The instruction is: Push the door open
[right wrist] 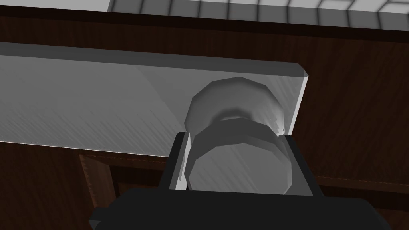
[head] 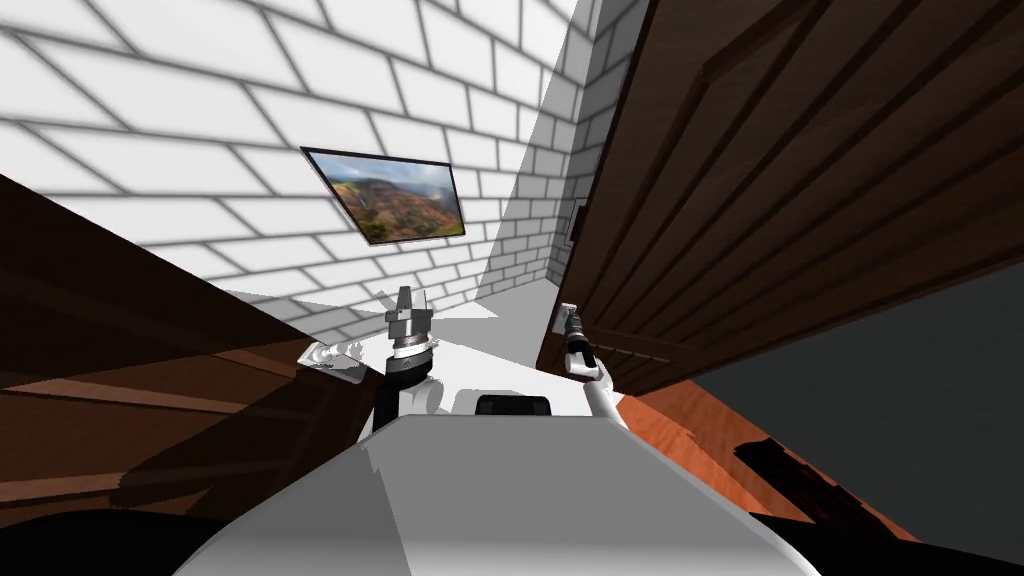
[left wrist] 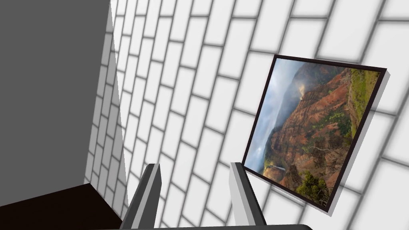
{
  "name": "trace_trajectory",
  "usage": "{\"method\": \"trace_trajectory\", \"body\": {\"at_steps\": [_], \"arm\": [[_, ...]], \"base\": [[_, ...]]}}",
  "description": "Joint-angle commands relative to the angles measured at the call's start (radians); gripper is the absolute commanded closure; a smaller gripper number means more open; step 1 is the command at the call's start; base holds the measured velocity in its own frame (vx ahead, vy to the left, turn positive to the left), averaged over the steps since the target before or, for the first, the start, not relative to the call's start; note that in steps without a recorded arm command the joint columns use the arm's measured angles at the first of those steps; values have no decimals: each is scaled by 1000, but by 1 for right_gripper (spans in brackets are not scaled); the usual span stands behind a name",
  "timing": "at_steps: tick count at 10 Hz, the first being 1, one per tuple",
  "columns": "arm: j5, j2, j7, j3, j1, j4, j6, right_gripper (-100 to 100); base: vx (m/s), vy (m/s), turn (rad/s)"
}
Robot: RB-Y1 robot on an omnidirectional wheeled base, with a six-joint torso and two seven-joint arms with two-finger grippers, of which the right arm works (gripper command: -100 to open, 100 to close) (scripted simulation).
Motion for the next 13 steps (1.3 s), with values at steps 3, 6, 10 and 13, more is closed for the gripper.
{"method": "trace_trajectory", "body": {"at_steps": [3, 6, 10, 13], "arm": [[-8, -21, 3, -47, 6, -16, 1, 100], [-13, -21, 10, -81, 4, -13, 0, 100], [-1, 9, 30, -52, 14, -30, 0, -100], [9, 75, 44, -29, 24, -49, 4, -100]], "base": [[157, 70, -61], [140, 43, -98], [-75, 21, -95], [-226, 59, -93]]}}
